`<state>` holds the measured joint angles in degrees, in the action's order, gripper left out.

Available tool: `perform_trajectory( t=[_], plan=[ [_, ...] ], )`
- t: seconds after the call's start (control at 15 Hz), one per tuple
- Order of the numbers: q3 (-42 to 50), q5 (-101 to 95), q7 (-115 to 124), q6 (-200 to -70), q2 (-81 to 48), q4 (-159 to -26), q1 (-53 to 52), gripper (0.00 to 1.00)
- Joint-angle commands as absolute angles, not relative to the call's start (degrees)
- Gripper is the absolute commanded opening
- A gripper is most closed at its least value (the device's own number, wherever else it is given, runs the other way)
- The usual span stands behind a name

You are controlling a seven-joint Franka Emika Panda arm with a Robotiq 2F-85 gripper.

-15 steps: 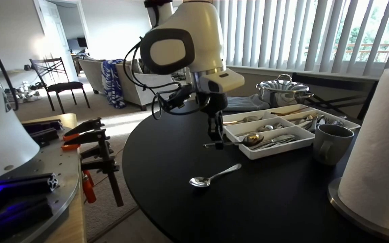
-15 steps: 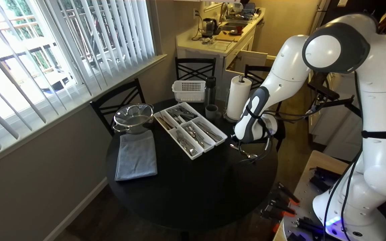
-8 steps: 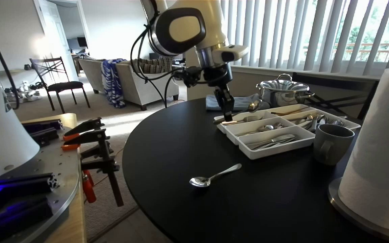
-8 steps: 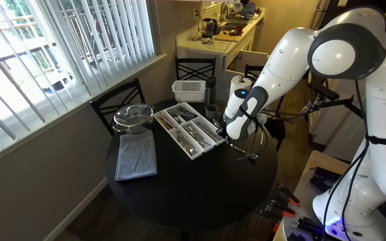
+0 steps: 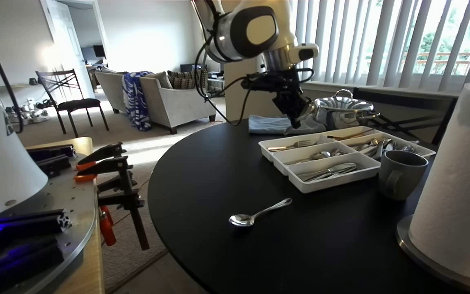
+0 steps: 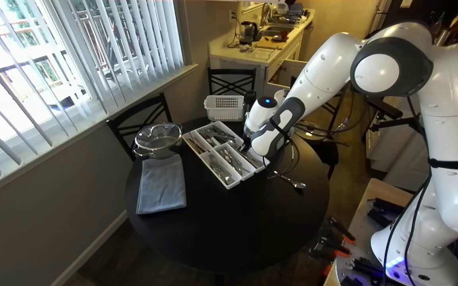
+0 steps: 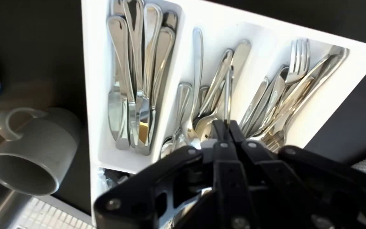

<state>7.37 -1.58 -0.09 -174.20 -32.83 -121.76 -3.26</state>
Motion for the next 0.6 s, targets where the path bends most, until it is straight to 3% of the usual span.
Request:
perform_trajectory(
  t=[0.0,0.53],
  plan=[
    [-1.6,-3.4,-9.7,-171.9,-39.8,-114.1,6.1,0.01],
    [-5.5,-4.8,-16.9,-169.5,-48.0,-107.1,11.9,0.01]
  ],
)
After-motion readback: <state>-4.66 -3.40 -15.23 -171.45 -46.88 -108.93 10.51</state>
